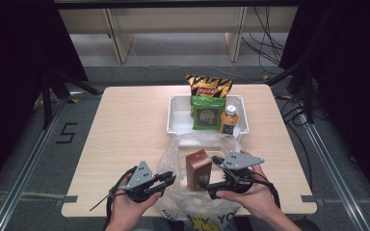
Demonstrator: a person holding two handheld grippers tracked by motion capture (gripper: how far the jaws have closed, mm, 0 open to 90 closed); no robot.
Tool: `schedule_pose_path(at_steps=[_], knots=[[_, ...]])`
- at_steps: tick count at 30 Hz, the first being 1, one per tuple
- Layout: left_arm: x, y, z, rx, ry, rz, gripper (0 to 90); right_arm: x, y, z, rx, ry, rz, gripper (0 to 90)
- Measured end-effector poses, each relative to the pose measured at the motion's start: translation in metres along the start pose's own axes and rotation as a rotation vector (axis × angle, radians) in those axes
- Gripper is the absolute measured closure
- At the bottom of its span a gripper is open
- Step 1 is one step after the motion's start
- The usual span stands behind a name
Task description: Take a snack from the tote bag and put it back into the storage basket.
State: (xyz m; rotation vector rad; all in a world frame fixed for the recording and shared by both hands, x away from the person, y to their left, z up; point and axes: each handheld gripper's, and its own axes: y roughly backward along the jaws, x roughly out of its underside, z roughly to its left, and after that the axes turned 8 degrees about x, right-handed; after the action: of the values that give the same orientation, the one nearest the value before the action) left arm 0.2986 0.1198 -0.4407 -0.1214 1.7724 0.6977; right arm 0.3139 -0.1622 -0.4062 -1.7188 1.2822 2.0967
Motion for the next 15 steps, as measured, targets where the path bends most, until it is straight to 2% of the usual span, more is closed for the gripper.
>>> schedule_pose_path(at_steps=[1, 3, 4, 5, 6, 7, 8, 9, 11, 12, 13, 14, 15], knots=[[0.000, 0.001, -0.001, -0.014, 0.006, 0.000, 77.3, -0.001, -0.002, 0.000, 0.012, 0.016, -0.015, 15.8], [0.000, 0.001, 0.000, -0.015, 0.010, -0.001, 77.3, -0.001, -0.004, 0.000, -0.005, 0.003, -0.002, 15.6], [0.000, 0.001, 0.000, -0.012, 0.010, 0.000, 77.3, -0.001, -0.006, 0.000, 0.009, 0.015, -0.016, 15.5], [0.000, 0.000, 0.000, -0.011, 0.013, -0.004, 77.3, -0.001, -0.007, 0.003, 0.003, -0.014, -0.001, 14.9], [0.000, 0.000, 0.001, 0.001, 0.007, -0.004, 77.2, -0.002, -0.008, 0.003, 0.004, -0.017, 0.007, 14.8], [0.001, -0.001, 0.000, -0.005, 0.021, -0.007, 77.2, -0.002, -0.008, 0.003, -0.001, -0.005, 0.016, 14.9], [0.000, -0.001, 0.001, -0.005, -0.001, 0.002, 77.1, -0.003, -0.011, 0.001, 0.003, 0.026, -0.008, 14.9], [0.000, -0.002, -0.001, -0.009, 0.010, 0.002, 76.9, -0.003, -0.012, 0.003, 0.009, 0.009, -0.007, 14.8], [-0.002, -0.004, -0.001, 0.009, 0.005, 0.001, 76.9, -0.003, -0.012, 0.002, -0.007, 0.024, 0.007, 14.7], [-0.003, -0.005, -0.002, 0.000, -0.002, 0.003, 76.9, -0.004, -0.013, 0.003, 0.004, 0.004, 0.005, 14.5], [-0.004, -0.006, -0.002, 0.003, -0.005, 0.003, 76.9, -0.003, -0.014, 0.002, 0.015, 0.026, -0.009, 14.5], [-0.005, -0.007, -0.003, 0.006, -0.011, 0.005, 76.9, -0.004, -0.015, 0.002, 0.022, 0.027, -0.016, 14.4], [-0.005, -0.008, -0.003, 0.007, -0.009, 0.003, 76.9, -0.004, -0.014, 0.002, 0.014, 0.035, -0.002, 14.3]])
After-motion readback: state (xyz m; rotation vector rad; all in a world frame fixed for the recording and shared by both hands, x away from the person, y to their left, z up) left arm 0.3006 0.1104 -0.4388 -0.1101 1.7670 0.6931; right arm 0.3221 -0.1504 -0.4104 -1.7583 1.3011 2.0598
